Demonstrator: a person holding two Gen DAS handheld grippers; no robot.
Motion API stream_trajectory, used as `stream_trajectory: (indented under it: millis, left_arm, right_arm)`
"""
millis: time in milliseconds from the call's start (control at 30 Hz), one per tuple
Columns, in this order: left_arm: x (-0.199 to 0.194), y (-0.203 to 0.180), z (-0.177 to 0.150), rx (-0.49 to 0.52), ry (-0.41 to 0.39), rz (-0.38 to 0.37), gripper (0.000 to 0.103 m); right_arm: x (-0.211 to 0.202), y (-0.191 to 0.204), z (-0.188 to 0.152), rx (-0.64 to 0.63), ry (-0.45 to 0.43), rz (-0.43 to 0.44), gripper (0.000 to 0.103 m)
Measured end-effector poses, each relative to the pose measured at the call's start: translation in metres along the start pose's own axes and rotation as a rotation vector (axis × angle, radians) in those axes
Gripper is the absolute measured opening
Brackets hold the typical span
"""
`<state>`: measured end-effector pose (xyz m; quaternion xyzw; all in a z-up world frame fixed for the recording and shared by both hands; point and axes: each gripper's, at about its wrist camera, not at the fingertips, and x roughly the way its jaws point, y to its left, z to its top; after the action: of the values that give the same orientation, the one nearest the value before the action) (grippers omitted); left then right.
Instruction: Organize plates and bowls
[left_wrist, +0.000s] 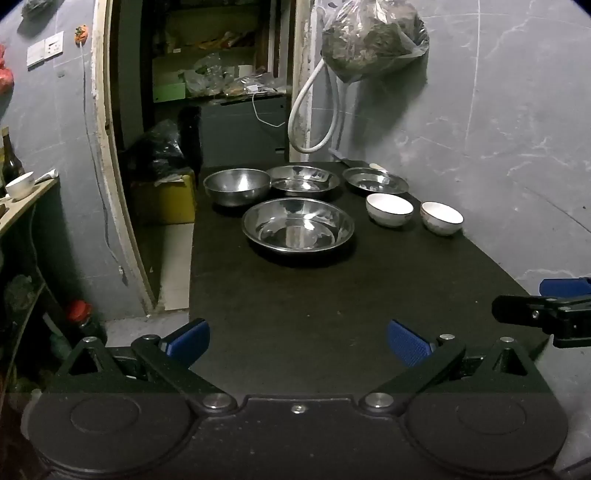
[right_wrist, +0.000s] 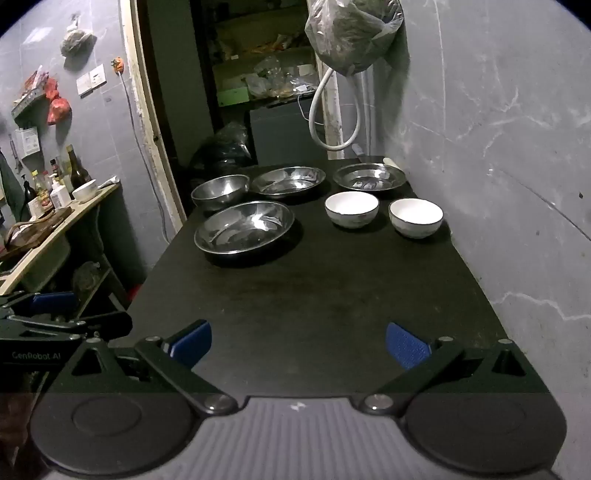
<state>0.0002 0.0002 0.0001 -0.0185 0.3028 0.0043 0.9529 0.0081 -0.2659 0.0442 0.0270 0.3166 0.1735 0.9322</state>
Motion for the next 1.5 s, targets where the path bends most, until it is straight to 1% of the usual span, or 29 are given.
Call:
stream_trajectory:
  millis: [33, 267, 400, 867, 1167, 1267, 1500]
  left_arm:
    - [0.0, 0.0, 0.0, 0.001, -0.004, 0.001, 0.102]
    - [0.0, 0.001, 0.0, -0.002, -0.005, 0.009, 0.102]
    - [0.0, 0.0, 0.0, 0.002, -0.003, 0.002, 0.102]
    - [0.0, -0.002, 0.0, 0.004, 0.004, 0.002, 0.102]
    - [0.011, -0.007, 0.001, 0.004, 0.014, 0.003, 0.102]
    - [0.011, -0.007, 0.0, 0.004, 0.015, 0.003, 0.102]
    - [0.012, -0.006, 0.001, 0.005, 0.021, 0.001, 0.102]
  right_arm:
    - [0.0, 0.0, 0.0, 0.003, -0.013, 0.004, 0.103]
    - [0.002, -0.001, 0.003, 0.002, -0.002, 0.001, 0.103]
    - [-0.004, 0.0, -0.001, 0.002, -0.002, 0.002, 0.103]
    - [-0.001, -0.003, 0.0, 0.004, 0.004, 0.005, 0.103]
    - [0.003, 0.0, 0.001, 0.006, 0.005, 0.012, 0.103]
    - [0.009, -0.009, -0.002, 0.011, 0.01, 0.015, 0.103]
    - [0.013, -0.01, -0.002, 0.014, 0.015, 0.016, 0.103]
